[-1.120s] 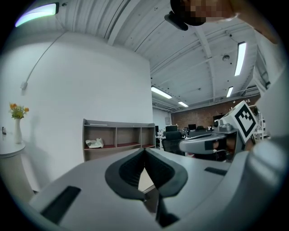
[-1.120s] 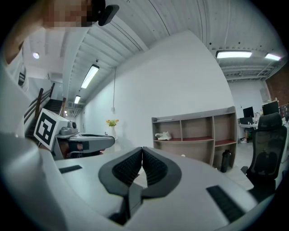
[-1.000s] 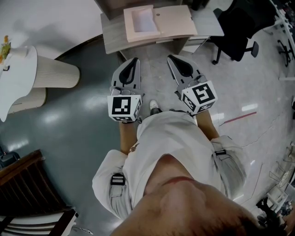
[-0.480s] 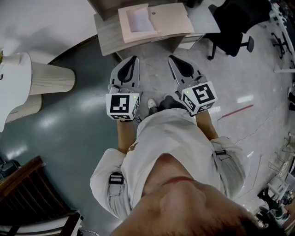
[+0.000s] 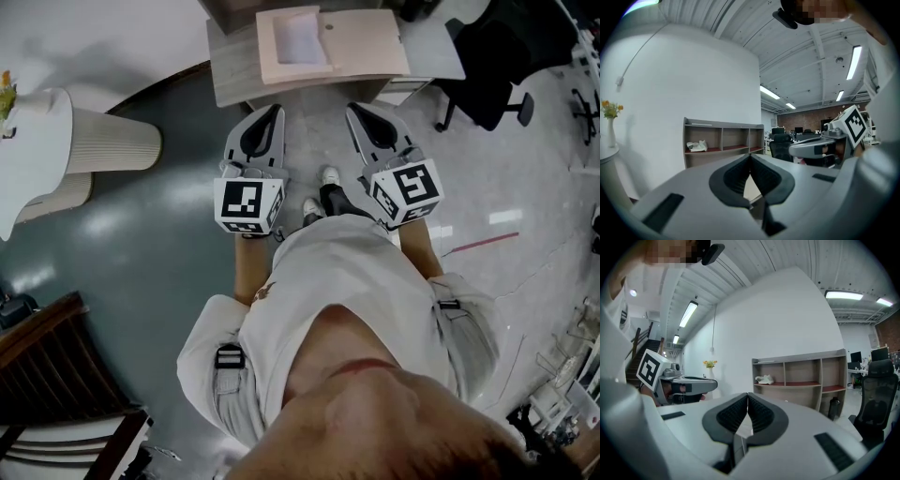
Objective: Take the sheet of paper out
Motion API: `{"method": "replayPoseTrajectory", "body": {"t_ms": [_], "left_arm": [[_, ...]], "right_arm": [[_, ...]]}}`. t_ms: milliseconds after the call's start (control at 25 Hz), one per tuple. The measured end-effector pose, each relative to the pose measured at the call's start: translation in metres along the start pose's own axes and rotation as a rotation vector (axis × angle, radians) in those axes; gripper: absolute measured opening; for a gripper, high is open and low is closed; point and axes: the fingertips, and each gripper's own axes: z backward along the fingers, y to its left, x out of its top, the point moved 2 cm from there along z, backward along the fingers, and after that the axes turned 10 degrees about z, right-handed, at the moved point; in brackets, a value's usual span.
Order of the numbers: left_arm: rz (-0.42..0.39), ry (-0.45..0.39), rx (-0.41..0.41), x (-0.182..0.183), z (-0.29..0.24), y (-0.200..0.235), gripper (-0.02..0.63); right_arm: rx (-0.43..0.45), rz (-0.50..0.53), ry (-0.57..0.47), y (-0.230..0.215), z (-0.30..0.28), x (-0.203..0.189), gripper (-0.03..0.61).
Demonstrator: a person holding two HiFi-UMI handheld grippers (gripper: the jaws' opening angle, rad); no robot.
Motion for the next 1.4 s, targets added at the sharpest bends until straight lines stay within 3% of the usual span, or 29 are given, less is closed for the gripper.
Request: {"method": "replayPoseTrajectory", "body": {"t_ms": [440,920,1400], "left_arm": [[-0.035,0.025,0.041,0.004,-0.054,0.003,0.020],[-0.022,0.010,0.112,0.006,-0.085,0.000,0.020],[-0.015,0.018,0.103,0.009,-0.120,0.015,0.020]], "right_arm": [[0.049,-0.023,-0.038,-0.049,-0.031,-0.007,0.021],[0.094,-0.037,-0.052,-0.086,-0.041,-0.014,0.021],[0.103,-0.047,-0.042,-0.105,-0.070,-0.016,0.021]]}}
